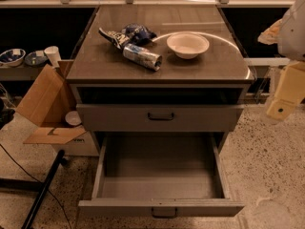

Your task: Place redbull can into middle drawer

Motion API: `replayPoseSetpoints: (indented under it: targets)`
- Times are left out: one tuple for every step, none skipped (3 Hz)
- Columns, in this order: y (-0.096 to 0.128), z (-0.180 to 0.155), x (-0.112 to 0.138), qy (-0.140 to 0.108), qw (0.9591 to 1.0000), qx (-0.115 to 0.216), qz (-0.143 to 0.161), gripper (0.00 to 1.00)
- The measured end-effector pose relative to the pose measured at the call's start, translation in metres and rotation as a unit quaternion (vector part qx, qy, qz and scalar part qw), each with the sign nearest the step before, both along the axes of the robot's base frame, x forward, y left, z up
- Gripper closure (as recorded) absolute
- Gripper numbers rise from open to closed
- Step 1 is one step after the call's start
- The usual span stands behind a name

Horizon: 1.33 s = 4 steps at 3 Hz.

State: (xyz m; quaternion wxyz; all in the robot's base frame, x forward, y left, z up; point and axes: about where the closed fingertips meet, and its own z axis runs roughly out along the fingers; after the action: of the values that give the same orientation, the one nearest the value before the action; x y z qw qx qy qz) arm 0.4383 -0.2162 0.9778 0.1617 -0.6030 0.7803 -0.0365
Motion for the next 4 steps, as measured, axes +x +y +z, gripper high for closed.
replayPoseSetpoints:
  targets:
    - [0.002,0.003,0.002,-0.008,1.0,-0.002,0.002,0.0]
    - [0.006,0.017,0.018,-0.024,0.9997,-0.001,0.005,0.0]
    - [0.013,0.034,0.044,-0.044,0.9989,0.006,0.015,0.0]
    - [0.026,0.054,0.072,-0.061,0.9977,0.021,0.021,0.0]
